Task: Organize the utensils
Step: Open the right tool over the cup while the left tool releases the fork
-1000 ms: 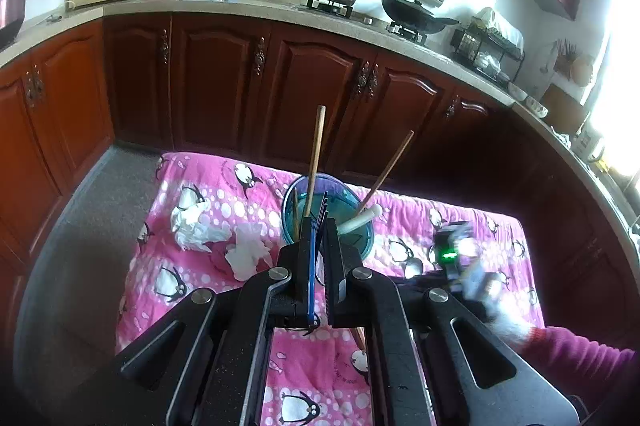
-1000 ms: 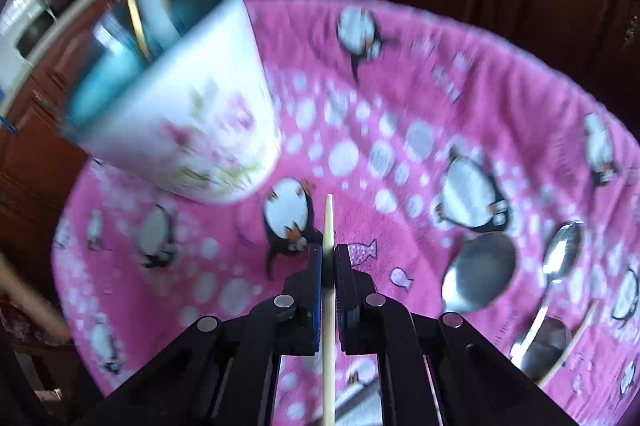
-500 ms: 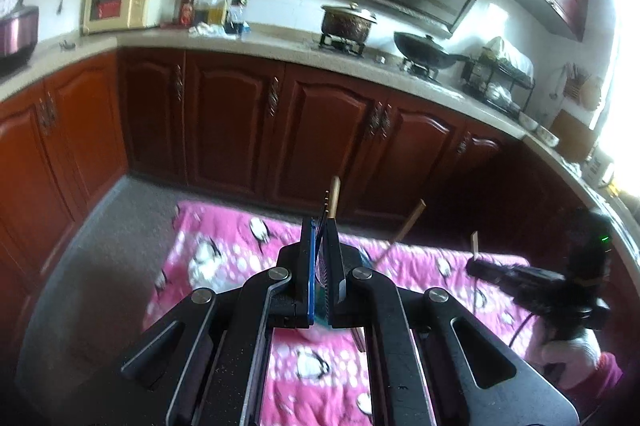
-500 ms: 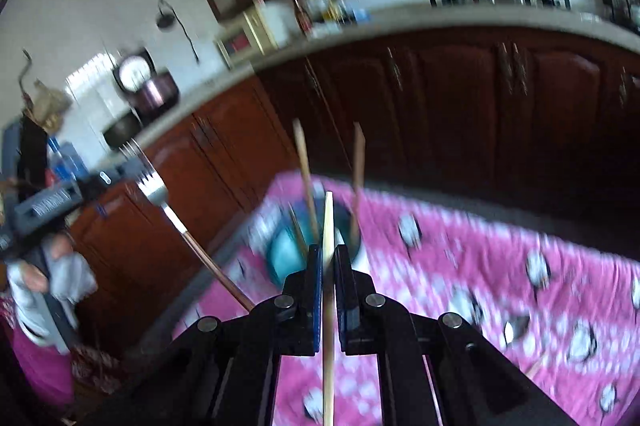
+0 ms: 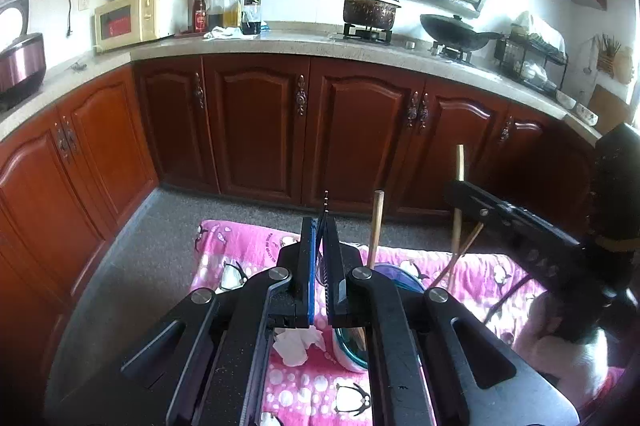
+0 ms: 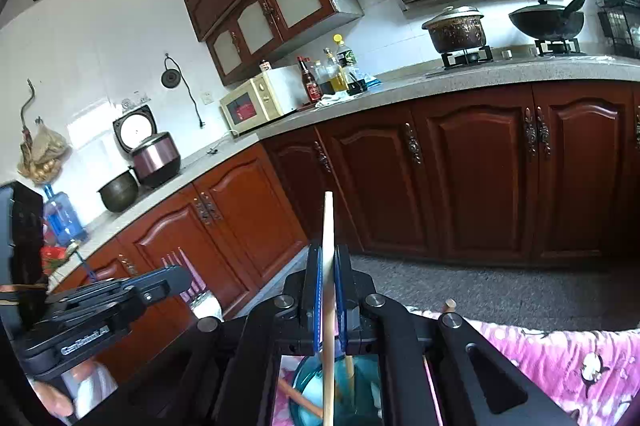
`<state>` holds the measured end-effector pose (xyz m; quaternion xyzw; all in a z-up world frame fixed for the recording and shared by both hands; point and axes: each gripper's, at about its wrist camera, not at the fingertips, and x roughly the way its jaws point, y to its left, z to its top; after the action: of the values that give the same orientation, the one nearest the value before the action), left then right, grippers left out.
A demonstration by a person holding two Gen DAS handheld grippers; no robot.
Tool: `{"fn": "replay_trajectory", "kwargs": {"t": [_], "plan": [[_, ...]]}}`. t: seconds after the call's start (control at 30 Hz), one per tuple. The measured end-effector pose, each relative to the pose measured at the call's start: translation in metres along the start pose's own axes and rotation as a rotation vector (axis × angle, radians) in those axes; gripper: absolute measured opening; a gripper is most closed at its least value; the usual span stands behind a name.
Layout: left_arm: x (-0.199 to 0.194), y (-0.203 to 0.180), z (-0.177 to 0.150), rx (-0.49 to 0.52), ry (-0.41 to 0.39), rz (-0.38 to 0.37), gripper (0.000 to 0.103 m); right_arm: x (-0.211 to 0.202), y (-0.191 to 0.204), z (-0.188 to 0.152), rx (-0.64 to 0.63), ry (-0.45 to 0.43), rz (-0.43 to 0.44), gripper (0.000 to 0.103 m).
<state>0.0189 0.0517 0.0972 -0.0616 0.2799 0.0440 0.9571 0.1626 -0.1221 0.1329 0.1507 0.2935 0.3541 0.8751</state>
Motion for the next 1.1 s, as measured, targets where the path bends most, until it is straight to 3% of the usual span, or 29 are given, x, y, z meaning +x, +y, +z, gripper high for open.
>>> {"fn": "replay_trajectory", "kwargs": {"t": [0.23, 0.43, 0.73, 0.8, 0.83, 0.9, 1.03, 1.1], "plan": [[0.018, -0.009, -0.007, 0.036, 0.006, 0.013, 0.002, 0.022, -0.011, -0.022, -0.044, -0.036, -0.061, 0.005], [0.030, -0.018, -0.018, 0.056, 0.032, 0.013, 0.002, 0.017, -0.024, -0.044, -0.067, 0.040, -0.046, 0.005], [0.047, -0.015, -0.031, -0.005, 0.110, 0.000, 0.003, 0.006, -0.044, -0.072, -0.046, 0.190, -0.029, 0.005], [0.049, -0.014, -0.033, -0.023, 0.129, -0.010, 0.003, 0.003, -0.052, -0.073, -0.009, 0.210, -0.013, 0.008], [0.048, -0.013, -0.033, -0.036, 0.134, -0.012, 0.003, 0.001, -0.055, -0.073, 0.001, 0.219, -0.015, 0.014], [0.045, -0.012, -0.032, -0.054, 0.130, -0.013, 0.011, -0.007, -0.061, -0.072, 0.017, 0.222, -0.021, 0.021], [0.035, -0.009, -0.029, -0.091, 0.125, -0.026, 0.037, -0.018, -0.061, -0.072, 0.022, 0.224, -0.036, 0.026], [0.028, -0.009, -0.028, -0.097, 0.120, -0.031, 0.039, -0.023, -0.061, -0.073, 0.029, 0.234, -0.040, 0.027]]}}
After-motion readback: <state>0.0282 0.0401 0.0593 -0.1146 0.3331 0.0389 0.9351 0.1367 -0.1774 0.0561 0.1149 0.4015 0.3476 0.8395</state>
